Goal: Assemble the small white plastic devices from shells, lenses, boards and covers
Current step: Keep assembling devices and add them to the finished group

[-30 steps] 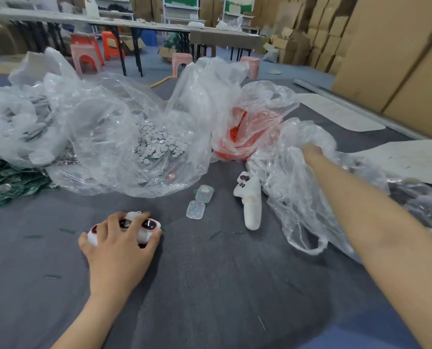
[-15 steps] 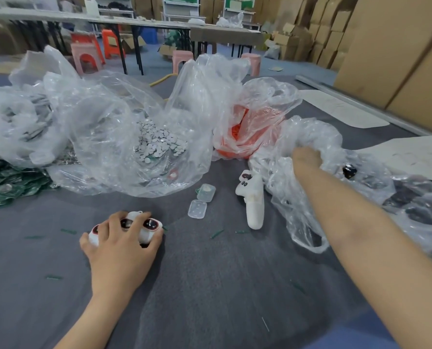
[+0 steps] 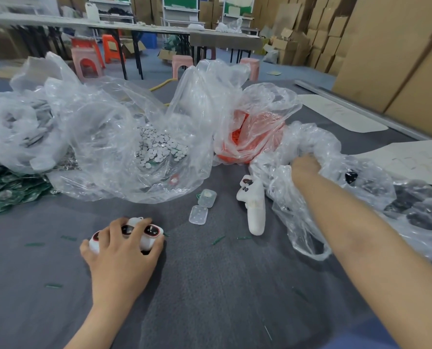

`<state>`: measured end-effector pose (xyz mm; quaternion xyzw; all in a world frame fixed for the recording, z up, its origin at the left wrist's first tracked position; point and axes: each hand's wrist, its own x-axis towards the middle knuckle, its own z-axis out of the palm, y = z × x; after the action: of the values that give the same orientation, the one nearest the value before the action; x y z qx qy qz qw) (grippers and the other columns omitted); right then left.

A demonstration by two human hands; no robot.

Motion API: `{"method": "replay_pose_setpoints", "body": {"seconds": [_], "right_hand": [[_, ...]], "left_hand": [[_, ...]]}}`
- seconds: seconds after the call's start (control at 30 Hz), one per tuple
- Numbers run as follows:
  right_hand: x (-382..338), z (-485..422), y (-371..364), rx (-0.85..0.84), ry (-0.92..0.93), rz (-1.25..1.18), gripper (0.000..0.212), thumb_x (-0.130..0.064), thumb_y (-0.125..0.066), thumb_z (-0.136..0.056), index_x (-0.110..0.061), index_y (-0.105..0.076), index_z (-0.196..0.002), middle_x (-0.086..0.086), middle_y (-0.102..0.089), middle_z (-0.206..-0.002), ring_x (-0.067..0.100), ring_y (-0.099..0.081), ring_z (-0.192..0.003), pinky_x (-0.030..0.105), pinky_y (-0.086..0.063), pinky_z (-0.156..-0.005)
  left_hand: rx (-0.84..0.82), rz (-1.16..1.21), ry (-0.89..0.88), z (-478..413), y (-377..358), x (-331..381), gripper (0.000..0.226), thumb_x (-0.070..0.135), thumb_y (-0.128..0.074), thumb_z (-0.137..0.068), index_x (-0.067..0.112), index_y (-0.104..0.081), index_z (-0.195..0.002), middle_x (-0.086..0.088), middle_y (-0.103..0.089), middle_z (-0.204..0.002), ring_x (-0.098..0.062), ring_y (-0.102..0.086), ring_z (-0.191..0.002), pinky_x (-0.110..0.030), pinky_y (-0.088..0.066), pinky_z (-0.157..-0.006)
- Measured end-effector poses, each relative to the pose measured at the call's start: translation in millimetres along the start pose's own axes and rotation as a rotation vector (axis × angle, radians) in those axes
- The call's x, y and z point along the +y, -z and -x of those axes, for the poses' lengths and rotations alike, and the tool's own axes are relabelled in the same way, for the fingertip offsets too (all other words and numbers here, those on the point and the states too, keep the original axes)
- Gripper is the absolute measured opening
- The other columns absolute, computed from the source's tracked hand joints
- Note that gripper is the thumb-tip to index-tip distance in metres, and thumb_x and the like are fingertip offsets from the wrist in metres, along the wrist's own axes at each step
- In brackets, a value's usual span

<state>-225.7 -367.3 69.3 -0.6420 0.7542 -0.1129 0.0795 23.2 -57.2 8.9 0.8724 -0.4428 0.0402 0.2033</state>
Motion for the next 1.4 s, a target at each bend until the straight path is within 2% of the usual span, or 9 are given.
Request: {"method": "replay_pose_setpoints", "body": {"seconds": [0.57,0.7,0.77,0.83,0.93,1.0,1.1,1.2,1.4], "right_hand": [[-13.8,0.9,88.0,0.279,0.095,0.259,0.033,-0.002,-0.053,-0.089,-0.003,-0.058,-0.122,0.019,-0.057,-0.124,0.037,-0.054,-0.116,0.041,-0.045,-0.09],[-20.7,47.4,129.3,0.429,0.27,-0.134,0.013,-0.023,-0.069,-0.086,-0.011,-0.069,-0.088,0.01,-0.068,-0.094,0.026,-0.061,-0.083,0.026,-0.042,-0.066],[-29.8,94.5,119.6,0.294,0.502,-0.603,0.018,-0.028,-0.071,-0.084,-0.015,-0.068,-0.072,0.001,-0.066,-0.068,0.012,-0.053,-0.058,0.021,-0.039,-0.051],[-44.2,141.8,89.2,-0.123,0.586,-1.096,0.015,-0.022,-0.067,-0.087,-0.012,-0.071,-0.076,-0.002,-0.065,-0.062,0.006,-0.049,-0.048,0.016,-0.039,-0.045],[-63.9,185.4,26.0,-0.844,0.4,-1.481,0.024,-0.027,-0.06,-0.085,-0.007,-0.071,-0.078,-0.002,-0.062,-0.064,0.007,-0.045,-0.047,0.016,-0.035,-0.043],[-73.2,200.6,-6.3,-1.056,0.261,-1.475,0.028,-0.036,-0.06,-0.08,-0.013,-0.072,-0.069,-0.002,-0.06,-0.064,0.007,-0.043,-0.048,0.016,-0.033,-0.044],[-78.0,210.6,-33.8,-1.105,0.186,-1.414,0.03,-0.039,-0.06,-0.082,-0.017,-0.069,-0.064,-0.004,-0.058,-0.064,0.005,-0.044,-0.048,0.015,-0.034,-0.045],[-76.0,212.7,-44.3,-1.127,0.234,-1.376,0.028,-0.039,-0.062,-0.083,-0.016,-0.07,-0.068,-0.003,-0.058,-0.064,0.008,-0.046,-0.054,0.019,-0.037,-0.054],[-68.0,201.7,-45.4,-1.055,0.091,-1.502,0.033,-0.04,-0.062,-0.079,-0.015,-0.069,-0.06,-0.002,-0.056,-0.055,0.005,-0.039,-0.038,0.014,-0.034,-0.039]], "left_hand": [[0.022,-0.017,-0.031,-0.1,-3.4,-2.2,0.052,0.062,-0.039,-0.075,0.036,-0.066,-0.111,-0.004,-0.054,-0.121,-0.031,-0.05,-0.113,-0.058,-0.022,-0.102],[0.037,-0.017,-0.04,-0.9,-6.1,-3.4,0.054,0.063,-0.039,-0.075,0.035,-0.066,-0.112,-0.006,-0.055,-0.12,-0.032,-0.051,-0.112,-0.059,-0.021,-0.103],[0.041,-0.019,-0.041,-1.4,-8.2,-3.9,0.049,0.061,-0.047,-0.079,0.034,-0.065,-0.116,-0.007,-0.056,-0.12,-0.033,-0.051,-0.113,-0.064,-0.019,-0.103],[0.055,-0.016,-0.027,-0.3,-10.0,-3.7,0.047,0.056,-0.056,-0.085,0.029,-0.062,-0.122,-0.009,-0.057,-0.12,-0.033,-0.049,-0.117,-0.072,-0.013,-0.103],[0.103,-0.001,-0.016,2.5,-5.0,-1.3,0.057,0.054,-0.044,-0.085,0.019,-0.059,-0.126,-0.012,-0.055,-0.129,-0.033,-0.039,-0.131,-0.075,-0.007,-0.101],[0.209,0.046,-0.147,6.3,-0.7,0.0,0.057,0.046,-0.041,-0.085,0.012,-0.058,-0.128,-0.014,-0.054,-0.133,-0.036,-0.038,-0.133,-0.071,-0.011,-0.104],[0.271,0.347,-0.46,18.0,0.7,9.4,0.049,0.029,-0.045,-0.092,0.008,-0.047,-0.136,-0.009,-0.05,-0.138,-0.025,-0.042,-0.133,-0.042,-0.024,-0.116],[0.143,0.692,-0.378,22.5,-0.6,37.7,0.048,0.015,-0.054,-0.094,0.012,-0.04,-0.14,-0.003,-0.047,-0.139,-0.005,-0.039,-0.129,-0.01,-0.026,-0.107],[0.153,0.937,-0.064,13.4,-12.6,76.5,0.042,0.026,-0.059,-0.091,0.018,-0.052,-0.131,0.005,-0.056,-0.125,-0.005,-0.053,-0.115,-0.02,-0.041,-0.098]]}}
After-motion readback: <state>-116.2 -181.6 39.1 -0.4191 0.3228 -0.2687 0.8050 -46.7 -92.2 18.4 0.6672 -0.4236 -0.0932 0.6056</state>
